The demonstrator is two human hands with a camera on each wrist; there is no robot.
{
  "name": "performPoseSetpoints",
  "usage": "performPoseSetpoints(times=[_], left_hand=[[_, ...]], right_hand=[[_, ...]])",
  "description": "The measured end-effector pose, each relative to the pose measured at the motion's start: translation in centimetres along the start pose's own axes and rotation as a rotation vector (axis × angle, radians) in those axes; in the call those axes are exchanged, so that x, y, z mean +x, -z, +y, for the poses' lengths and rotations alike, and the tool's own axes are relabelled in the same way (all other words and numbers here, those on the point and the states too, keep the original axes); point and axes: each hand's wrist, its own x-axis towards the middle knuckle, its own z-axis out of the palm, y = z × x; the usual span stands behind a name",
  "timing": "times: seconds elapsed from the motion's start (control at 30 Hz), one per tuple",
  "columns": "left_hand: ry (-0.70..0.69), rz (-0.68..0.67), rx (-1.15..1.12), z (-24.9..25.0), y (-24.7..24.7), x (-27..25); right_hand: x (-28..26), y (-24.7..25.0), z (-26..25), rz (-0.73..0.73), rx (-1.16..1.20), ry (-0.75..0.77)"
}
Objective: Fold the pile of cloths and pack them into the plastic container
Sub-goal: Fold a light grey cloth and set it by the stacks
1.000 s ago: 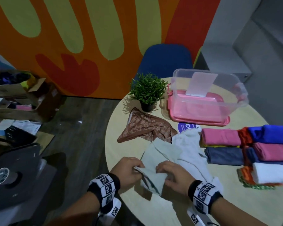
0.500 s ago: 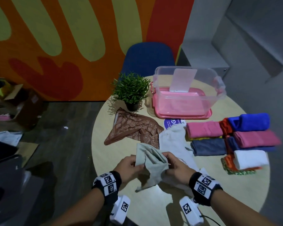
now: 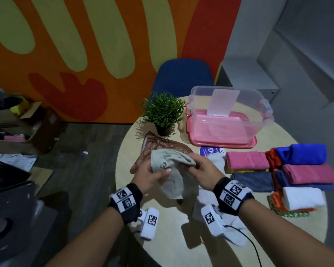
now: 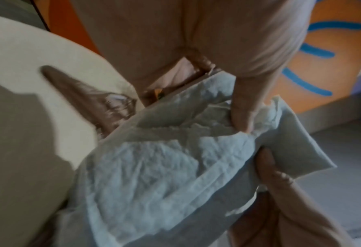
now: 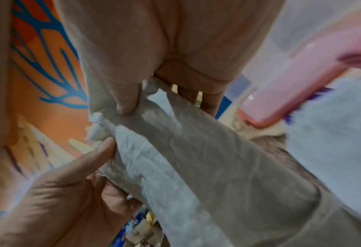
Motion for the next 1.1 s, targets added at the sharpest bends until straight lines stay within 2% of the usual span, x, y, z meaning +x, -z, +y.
performPoseSetpoints(times=[0.13, 0.2, 0.27, 0.4, 0.53, 0.63, 0.77, 0.9, 1.0, 1.1], left_hand=[[-0.245, 0.085, 0.028, 5.6, 1.7, 1.0], [-0.295, 0.099, 0.077, 6.7, 2.8, 0.6], [-0.284, 0.072, 0.092, 6.3, 3.8, -0.4], [-0.078, -0.053, 0.199, 0.0, 4.9, -3.3], [0.179, -0.167, 0.321, -7.8, 4.6, -6.1], [0.279, -0.26, 0.315, -11.2, 4.2, -7.4], [0.293, -0.252, 0.232, -12.1, 4.1, -7.8], [0.319, -0.218, 0.193, -11.9, 4.2, -7.3], [0.352, -0.099, 0.17, -11.4, 4.6, -6.7], [0.372, 0.106, 0.113, -11.1, 5.1, -5.2]], right_hand=[[2.9, 1.2, -5.7, 0.026, 0.097, 0.182], [3.0, 1.4, -7.2, -0.032, 0.142, 0.228], [2.5, 1.1, -7.0, -0.108, 0.121, 0.198], [0.2, -1.4, -1.3, -0.316, 0.023, 0.028], [-3.5, -4.4, 4.2, -0.545, -0.186, -0.155], [-5.4, -5.9, 6.2, -0.65, -0.171, -0.207], [-5.5, -6.7, 8.0, -0.624, -0.126, -0.218], [-4.6, -6.7, 7.5, -0.579, -0.121, -0.266], [-3.4, -6.7, 7.0, -0.512, -0.084, -0.359], [-1.2, -7.1, 7.4, -0.381, -0.086, -0.361]])
